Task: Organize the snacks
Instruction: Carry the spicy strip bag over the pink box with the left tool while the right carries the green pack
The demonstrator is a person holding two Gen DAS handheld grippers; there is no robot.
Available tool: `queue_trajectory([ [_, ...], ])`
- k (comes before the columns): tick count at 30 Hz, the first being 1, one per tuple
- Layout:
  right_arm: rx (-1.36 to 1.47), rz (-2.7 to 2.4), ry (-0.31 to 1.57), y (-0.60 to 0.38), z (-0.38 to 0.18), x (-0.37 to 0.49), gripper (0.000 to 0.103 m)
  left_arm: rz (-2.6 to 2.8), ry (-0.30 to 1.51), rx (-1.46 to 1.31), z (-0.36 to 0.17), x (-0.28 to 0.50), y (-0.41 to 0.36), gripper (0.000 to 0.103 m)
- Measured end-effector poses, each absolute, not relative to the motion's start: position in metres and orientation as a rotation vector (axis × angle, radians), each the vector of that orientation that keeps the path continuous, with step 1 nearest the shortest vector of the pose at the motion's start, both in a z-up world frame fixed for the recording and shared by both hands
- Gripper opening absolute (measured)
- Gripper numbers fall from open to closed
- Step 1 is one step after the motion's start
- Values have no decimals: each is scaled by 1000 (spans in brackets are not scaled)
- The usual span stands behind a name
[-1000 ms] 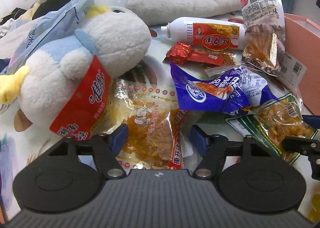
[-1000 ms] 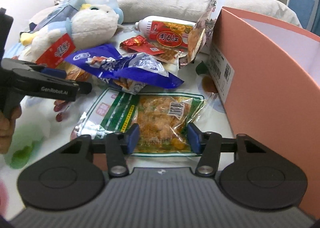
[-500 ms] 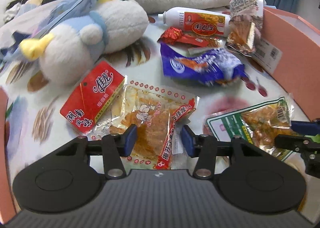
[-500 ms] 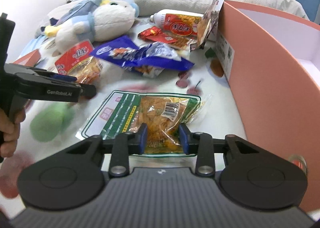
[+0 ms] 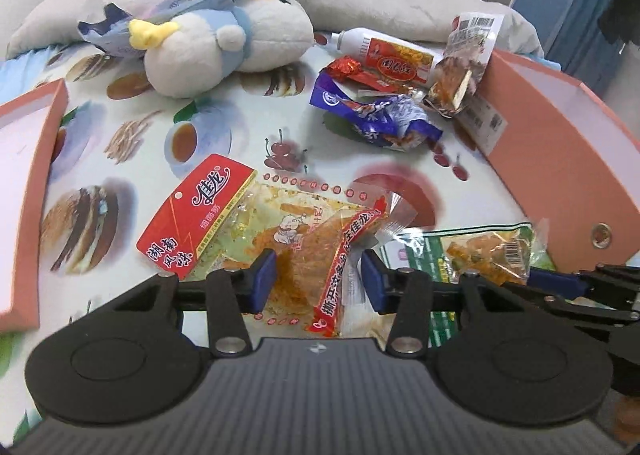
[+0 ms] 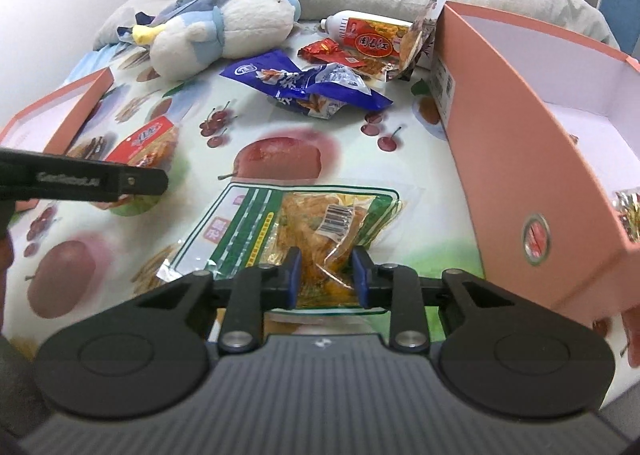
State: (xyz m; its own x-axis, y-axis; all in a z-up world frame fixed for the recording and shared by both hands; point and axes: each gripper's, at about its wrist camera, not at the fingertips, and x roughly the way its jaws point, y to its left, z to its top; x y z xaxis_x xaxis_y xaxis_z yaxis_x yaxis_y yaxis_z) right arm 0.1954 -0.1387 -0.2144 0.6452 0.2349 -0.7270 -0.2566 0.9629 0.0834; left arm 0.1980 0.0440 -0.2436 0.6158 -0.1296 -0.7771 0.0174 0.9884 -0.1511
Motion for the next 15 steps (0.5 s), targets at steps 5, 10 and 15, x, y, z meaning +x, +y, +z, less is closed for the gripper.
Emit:
queue_trajectory([
  [5,-28,276,822,-138,-207,190,28,-72,901,-168,-234,185,36,52],
  [10,-39,285,804,-140,-195,188,27,-55,876,-193,-218,180,31,52],
  [15,-50,277,777,-143,-179,189,26,-44,845,-223,-200,180,29,52],
])
